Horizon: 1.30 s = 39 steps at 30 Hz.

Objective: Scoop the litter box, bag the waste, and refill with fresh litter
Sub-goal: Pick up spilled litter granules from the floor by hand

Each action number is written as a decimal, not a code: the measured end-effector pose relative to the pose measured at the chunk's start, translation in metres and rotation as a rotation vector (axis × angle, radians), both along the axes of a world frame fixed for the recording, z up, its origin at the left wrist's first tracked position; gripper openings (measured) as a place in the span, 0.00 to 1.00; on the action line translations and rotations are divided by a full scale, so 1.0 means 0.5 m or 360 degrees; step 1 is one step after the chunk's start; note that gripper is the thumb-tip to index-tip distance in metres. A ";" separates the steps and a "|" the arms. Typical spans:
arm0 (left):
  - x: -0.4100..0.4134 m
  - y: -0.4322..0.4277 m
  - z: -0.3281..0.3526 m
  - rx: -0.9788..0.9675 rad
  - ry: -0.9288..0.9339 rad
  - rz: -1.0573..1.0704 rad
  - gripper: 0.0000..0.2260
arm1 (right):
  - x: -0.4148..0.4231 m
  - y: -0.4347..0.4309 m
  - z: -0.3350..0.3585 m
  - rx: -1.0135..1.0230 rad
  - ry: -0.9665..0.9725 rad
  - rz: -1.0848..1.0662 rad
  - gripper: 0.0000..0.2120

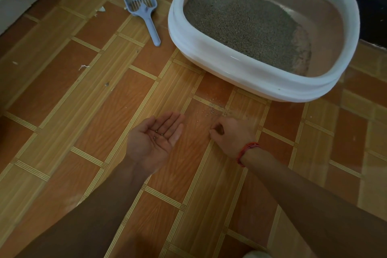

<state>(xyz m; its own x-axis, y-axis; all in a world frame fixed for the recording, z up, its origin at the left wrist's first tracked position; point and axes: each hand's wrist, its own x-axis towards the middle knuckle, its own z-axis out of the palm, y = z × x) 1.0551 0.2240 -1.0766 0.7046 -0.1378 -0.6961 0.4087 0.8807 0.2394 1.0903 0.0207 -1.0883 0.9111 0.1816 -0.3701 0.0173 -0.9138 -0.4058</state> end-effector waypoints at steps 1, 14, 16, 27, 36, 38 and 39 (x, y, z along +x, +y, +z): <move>0.000 0.000 0.000 0.0002 -0.0002 -0.0003 0.22 | 0.000 0.005 0.006 0.0033 -0.0002 -0.0005 0.06; -0.010 -0.008 0.011 -0.0037 -0.0039 -0.0139 0.26 | -0.040 0.167 0.089 0.0599 -0.0262 0.0240 0.02; -0.008 -0.005 0.011 -0.0035 -0.0060 -0.0127 0.26 | -0.041 0.164 0.090 0.0628 -0.0284 0.0246 0.01; 0.002 -0.002 0.007 -0.0038 0.0007 0.0033 0.22 | 0.010 -0.013 0.027 0.0300 -0.0153 -0.0222 0.04; 0.004 -0.003 0.002 -0.0044 0.0010 0.0033 0.21 | 0.010 -0.028 -0.003 0.0205 -0.0049 -0.0178 0.04; 0.004 -0.003 0.002 -0.0049 0.0013 0.0035 0.21 | 0.013 -0.026 -0.009 0.0191 -0.0053 -0.0192 0.04; 0.003 -0.002 0.002 -0.0051 0.0012 0.0036 0.21 | 0.015 -0.025 -0.012 0.0171 -0.0060 -0.0195 0.04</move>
